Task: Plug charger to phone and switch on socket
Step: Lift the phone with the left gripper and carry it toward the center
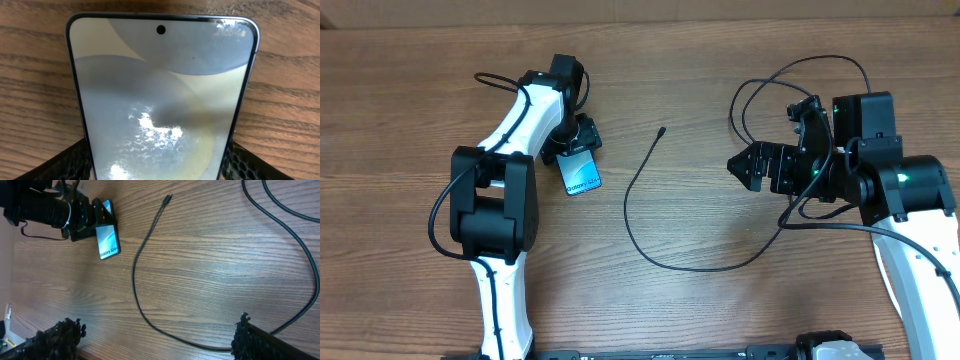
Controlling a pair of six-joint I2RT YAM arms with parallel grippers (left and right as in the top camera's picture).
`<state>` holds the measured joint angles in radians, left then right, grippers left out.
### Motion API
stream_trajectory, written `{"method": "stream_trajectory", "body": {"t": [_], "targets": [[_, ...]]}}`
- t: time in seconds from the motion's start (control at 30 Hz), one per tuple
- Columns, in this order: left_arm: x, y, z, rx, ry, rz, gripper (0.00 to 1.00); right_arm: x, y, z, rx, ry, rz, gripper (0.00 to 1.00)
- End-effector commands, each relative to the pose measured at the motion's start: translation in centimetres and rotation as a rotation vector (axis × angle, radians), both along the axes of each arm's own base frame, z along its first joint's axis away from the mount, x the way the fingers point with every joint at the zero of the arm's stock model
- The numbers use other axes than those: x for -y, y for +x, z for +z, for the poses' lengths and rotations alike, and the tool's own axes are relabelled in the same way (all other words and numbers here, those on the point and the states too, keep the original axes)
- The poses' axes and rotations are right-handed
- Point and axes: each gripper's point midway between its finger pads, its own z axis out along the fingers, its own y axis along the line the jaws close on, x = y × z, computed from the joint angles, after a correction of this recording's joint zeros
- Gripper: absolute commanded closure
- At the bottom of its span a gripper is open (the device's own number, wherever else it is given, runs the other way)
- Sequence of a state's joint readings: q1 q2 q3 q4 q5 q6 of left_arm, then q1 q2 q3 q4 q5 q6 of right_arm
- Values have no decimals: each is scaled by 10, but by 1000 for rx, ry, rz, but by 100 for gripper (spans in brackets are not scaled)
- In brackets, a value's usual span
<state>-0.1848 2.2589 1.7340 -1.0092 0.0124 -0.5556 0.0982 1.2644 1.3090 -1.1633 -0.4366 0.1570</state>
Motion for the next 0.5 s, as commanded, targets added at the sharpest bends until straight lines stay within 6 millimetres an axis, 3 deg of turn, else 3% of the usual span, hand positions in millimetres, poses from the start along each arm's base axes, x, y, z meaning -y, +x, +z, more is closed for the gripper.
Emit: {"method": "stream_trajectory", "body": {"t": [0.0,0.47], "targets": [[27,-19,-21,-94,-102,6,26,2,4,10,32,-6,-7,0],[31,2,28,-58,-110,4,28,2,5,10,33,-6,-7,0]]}}
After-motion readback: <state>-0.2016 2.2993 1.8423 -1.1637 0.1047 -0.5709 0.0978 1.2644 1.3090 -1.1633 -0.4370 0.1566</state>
